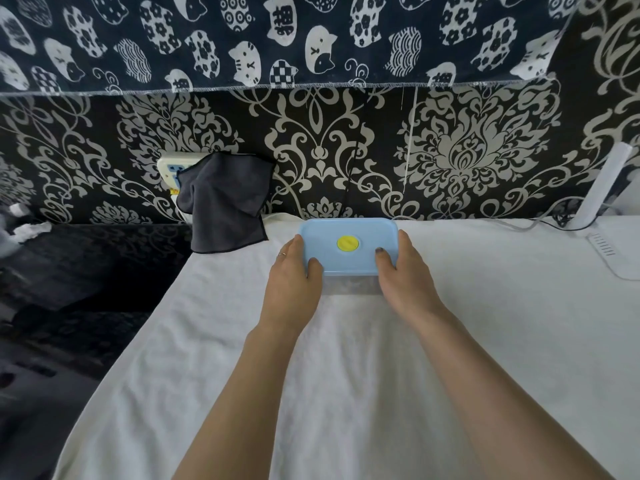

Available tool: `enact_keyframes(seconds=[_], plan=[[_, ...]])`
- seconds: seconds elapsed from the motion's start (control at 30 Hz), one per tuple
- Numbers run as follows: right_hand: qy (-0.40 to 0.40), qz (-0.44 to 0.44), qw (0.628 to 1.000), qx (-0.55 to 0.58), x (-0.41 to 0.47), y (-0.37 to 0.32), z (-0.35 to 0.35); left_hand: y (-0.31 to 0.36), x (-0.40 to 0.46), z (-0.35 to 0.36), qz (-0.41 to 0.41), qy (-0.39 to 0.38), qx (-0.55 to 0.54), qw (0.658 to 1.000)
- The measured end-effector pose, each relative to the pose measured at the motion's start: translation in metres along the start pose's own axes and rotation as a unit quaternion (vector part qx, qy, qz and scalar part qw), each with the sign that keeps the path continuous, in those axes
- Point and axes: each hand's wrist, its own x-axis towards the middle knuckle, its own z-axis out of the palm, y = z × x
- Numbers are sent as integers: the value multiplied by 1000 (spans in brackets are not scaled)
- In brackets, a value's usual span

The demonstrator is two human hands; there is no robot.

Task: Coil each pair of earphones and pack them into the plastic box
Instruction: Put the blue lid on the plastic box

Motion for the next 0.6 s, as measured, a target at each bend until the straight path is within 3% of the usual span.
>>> enact_keyframes(seconds=[0.6], plan=[[6, -9, 999, -31, -8, 1, 6, -9, -3, 8, 0, -3, 23, 1000]])
